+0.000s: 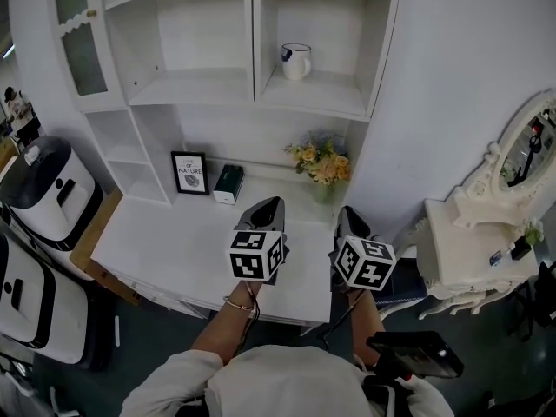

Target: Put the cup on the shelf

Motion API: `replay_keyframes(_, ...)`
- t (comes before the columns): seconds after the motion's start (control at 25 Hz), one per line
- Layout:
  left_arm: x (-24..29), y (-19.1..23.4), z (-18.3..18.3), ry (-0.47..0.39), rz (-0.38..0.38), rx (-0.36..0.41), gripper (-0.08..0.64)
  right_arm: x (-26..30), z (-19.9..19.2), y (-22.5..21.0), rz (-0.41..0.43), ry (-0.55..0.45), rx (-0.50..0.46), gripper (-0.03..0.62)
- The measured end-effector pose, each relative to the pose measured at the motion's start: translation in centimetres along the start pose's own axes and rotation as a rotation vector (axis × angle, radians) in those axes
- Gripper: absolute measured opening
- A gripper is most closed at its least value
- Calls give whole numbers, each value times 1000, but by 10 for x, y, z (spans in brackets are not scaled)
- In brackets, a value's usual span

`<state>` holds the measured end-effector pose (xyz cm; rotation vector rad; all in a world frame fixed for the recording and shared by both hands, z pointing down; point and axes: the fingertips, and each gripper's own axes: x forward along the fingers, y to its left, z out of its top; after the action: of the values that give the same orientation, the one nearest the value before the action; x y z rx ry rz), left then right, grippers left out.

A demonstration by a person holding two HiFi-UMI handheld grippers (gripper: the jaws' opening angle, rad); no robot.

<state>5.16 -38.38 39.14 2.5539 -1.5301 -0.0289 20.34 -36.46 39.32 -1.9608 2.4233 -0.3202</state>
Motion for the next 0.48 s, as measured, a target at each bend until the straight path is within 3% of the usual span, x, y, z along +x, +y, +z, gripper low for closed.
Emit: replay_keyframes(0.48, 8, 13, 3, -6, -11, 16, 8, 18, 7, 8, -2, 2, -47, 21)
